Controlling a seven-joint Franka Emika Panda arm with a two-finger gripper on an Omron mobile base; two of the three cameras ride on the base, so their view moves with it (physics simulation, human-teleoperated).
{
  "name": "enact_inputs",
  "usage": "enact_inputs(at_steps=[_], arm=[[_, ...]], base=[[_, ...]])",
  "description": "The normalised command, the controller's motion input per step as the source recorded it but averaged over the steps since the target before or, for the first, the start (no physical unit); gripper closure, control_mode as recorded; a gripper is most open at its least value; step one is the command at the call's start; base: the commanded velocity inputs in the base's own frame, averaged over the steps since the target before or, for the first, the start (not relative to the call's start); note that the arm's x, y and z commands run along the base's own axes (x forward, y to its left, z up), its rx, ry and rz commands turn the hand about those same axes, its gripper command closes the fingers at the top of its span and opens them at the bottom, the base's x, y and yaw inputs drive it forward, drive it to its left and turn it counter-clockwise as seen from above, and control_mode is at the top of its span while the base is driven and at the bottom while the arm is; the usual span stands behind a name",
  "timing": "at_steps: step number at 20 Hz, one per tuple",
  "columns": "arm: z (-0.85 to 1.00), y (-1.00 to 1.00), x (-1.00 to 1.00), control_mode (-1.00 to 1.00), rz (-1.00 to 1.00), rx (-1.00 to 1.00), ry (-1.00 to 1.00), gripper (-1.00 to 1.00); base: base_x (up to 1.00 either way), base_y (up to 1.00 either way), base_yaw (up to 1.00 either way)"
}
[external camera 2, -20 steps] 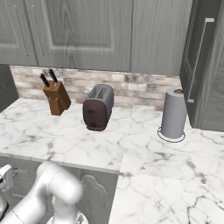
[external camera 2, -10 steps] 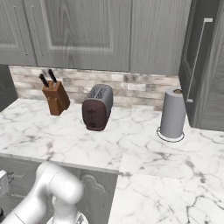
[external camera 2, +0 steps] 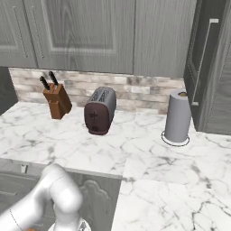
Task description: Take the tongs from the drawer on the left and place them on the dining counter next to the tray containing the hot dog.
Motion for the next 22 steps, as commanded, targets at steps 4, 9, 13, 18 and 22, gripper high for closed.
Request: enact_inputs(at_steps=[4,9,13,18,22], arm=[[-0.41,0.72,-0.45,-1.0,0.06,0.0,0.0,1.0],[-0.37,0.61,-0.54,-1.0,0.04,0.0,0.0,1.0],[0.02,0.07,-0.26,-1.0,0.0,0.0,0.0,1.0],[0.14,0.0,-0.07,-1.0,0.0,0.0,0.0,1.0],[0.11,-0.09,-0.03,-1.0,0.01,0.07,0.0,1.0]], base=[[0.0,0.0,0.0],[0.0,0.0,0.0],[0.0,0.0,0.0],[0.0,0.0,0.0],[0.0,0.0,0.0]])
